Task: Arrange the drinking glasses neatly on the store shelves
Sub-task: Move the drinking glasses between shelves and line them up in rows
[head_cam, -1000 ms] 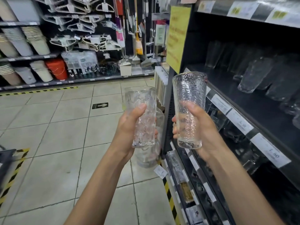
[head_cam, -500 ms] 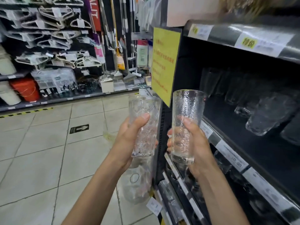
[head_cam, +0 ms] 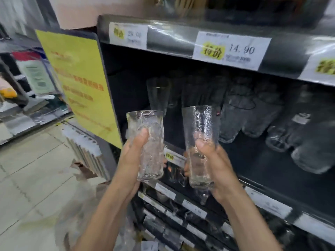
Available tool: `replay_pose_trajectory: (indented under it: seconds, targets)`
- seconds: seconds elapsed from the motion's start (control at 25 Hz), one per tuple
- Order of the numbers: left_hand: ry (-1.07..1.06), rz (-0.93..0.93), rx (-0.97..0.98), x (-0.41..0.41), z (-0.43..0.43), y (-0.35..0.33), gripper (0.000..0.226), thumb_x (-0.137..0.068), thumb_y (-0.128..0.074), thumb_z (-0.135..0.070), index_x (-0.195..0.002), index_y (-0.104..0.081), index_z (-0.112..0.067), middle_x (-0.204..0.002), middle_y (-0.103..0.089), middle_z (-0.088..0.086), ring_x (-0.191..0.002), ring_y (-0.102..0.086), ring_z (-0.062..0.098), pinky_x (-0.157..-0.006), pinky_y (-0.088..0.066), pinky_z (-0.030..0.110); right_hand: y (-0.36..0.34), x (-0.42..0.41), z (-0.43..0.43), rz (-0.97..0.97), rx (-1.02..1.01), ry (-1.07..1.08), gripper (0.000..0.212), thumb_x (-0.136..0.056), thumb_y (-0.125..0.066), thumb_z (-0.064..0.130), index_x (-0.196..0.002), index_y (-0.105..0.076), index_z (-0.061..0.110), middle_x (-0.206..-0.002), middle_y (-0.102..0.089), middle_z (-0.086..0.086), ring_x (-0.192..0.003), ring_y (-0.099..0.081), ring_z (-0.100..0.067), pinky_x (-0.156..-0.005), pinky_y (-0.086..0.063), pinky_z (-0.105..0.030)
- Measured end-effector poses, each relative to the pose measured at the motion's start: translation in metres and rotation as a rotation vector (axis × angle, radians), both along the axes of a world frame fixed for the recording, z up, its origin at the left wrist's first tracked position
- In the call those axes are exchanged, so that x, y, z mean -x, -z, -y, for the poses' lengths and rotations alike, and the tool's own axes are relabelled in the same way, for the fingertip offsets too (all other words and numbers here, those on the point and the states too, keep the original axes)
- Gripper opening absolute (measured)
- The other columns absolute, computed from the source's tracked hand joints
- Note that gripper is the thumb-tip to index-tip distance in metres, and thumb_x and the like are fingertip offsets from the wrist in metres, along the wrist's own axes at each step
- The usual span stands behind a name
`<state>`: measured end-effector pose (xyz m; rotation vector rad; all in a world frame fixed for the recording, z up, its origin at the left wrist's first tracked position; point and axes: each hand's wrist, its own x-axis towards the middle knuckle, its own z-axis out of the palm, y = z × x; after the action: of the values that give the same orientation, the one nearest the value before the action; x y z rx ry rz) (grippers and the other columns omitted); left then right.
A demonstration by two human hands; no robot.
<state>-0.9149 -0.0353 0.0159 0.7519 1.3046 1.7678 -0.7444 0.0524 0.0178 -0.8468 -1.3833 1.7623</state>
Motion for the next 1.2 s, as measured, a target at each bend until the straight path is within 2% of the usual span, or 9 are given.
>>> replay_pose_trajectory:
  seconds: [0.08, 0.16, 0.24, 0.36, 0.6, 0.8, 0.92, 1.08, 1.2]
  targets:
    - [0.118, 0.018, 0.009, 0.003, -0.024, 0.003, 0.057, -0.072, -0.065, -0.067, -0.106, -0.074, -0.022, -0.099, -0.075, 0.009, -0.085, -0.072, 0.024, -0.079, -0.059, 0.044, -0.001, -0.009, 0.002, -0.008, 0.016, 0.159, 0.028, -0.070, -0.073, 0.048, -0.097, -0.072, 0.039, -0.095, -0.076, -0.011, -0.070, -0.070, -0.024, -0.068, -0.057, -0.040]
    - [0.225, 0.035, 0.042, 0.005, -0.042, 0.006, 0.076, -0.066, -0.066, -0.077, -0.115, -0.071, -0.020, -0.113, -0.071, 0.012, -0.101, -0.070, 0.026, -0.085, -0.057, 0.046, 0.002, -0.018, 0.007, 0.004, 0.037, 0.320, 0.054, -0.065, -0.078, 0.054, -0.111, -0.068, 0.026, -0.100, -0.075, -0.012, -0.072, -0.068, -0.029, -0.071, -0.054, -0.042]
    - [0.340, 0.029, 0.078, 0.004, -0.056, 0.011, 0.096, -0.056, -0.070, -0.086, -0.128, -0.063, -0.024, -0.133, -0.062, 0.013, -0.122, -0.061, 0.032, -0.101, -0.048, 0.057, 0.005, -0.024, 0.017, 0.024, 0.069, 0.474, 0.079, -0.060, -0.079, 0.065, -0.124, -0.060, 0.023, -0.117, -0.070, -0.011, -0.092, -0.067, -0.037, -0.087, -0.052, -0.053]
    - [0.483, 0.081, 0.063, -0.003, -0.067, 0.017, 0.088, -0.058, -0.071, -0.075, -0.126, -0.063, -0.021, -0.121, -0.070, 0.015, -0.111, -0.068, 0.031, -0.096, -0.051, 0.052, 0.007, -0.031, 0.035, 0.051, 0.068, 0.612, 0.106, -0.050, -0.082, 0.076, -0.136, -0.052, 0.023, -0.135, -0.061, -0.010, -0.125, -0.054, -0.043, -0.104, -0.040, -0.066]
    - [0.754, 0.071, 0.046, -0.031, -0.072, 0.014, 0.114, -0.051, -0.077, -0.079, -0.132, -0.057, -0.001, -0.129, -0.057, 0.034, -0.122, -0.051, 0.055, -0.108, -0.033, 0.071, 0.014, -0.056, 0.071, 0.044, 0.029, 0.820, 0.081, -0.059, -0.078, 0.060, -0.127, -0.056, 0.022, -0.112, -0.072, -0.010, -0.092, -0.071, -0.032, -0.079, -0.058, -0.051]
    - [0.768, -0.005, -0.016, -0.065, -0.063, 0.002, 0.107, -0.056, -0.074, -0.081, -0.129, -0.060, -0.004, -0.114, -0.069, 0.018, -0.107, -0.063, 0.038, -0.102, -0.044, 0.064, 0.004, -0.084, 0.081, 0.031, -0.046, 0.872, 0.069, -0.063, -0.076, 0.054, -0.119, -0.060, 0.019, -0.096, -0.074, -0.012, -0.075, -0.070, -0.030, -0.072, -0.058, -0.047]
    - [0.746, -0.014, -0.015, -0.086, -0.063, -0.005, 0.105, -0.060, -0.068, -0.085, -0.136, -0.057, -0.013, -0.133, -0.061, 0.018, -0.125, -0.057, 0.039, -0.108, -0.039, 0.064, 0.000, -0.102, 0.080, 0.056, -0.035, 0.873, 0.074, -0.057, -0.081, 0.061, -0.120, -0.060, 0.028, -0.105, -0.074, -0.011, -0.089, -0.071, -0.033, -0.080, -0.057, -0.051]
    - [0.710, -0.033, -0.052, -0.106, -0.069, -0.011, 0.099, -0.061, -0.066, -0.085, -0.138, -0.053, -0.024, -0.134, -0.064, 0.001, -0.126, -0.060, 0.021, -0.110, -0.042, 0.052, -0.005, -0.124, 0.074, 0.049, -0.060, 0.845, 0.064, -0.062, -0.080, 0.057, -0.118, -0.063, 0.030, -0.113, -0.072, -0.009, -0.099, -0.071, -0.029, -0.090, -0.055, -0.053]
    - [0.741, -0.115, -0.057, -0.124, -0.078, -0.011, 0.114, -0.062, -0.057, -0.092, -0.153, -0.028, -0.031, -0.157, -0.039, -0.006, -0.144, -0.036, 0.010, -0.120, -0.025, 0.052, -0.010, -0.142, 0.069, 0.083, -0.081, 0.856, 0.059, -0.069, -0.078, 0.054, -0.121, -0.060, 0.035, -0.114, -0.072, -0.003, -0.098, -0.072, -0.018, -0.089, -0.057, -0.051]
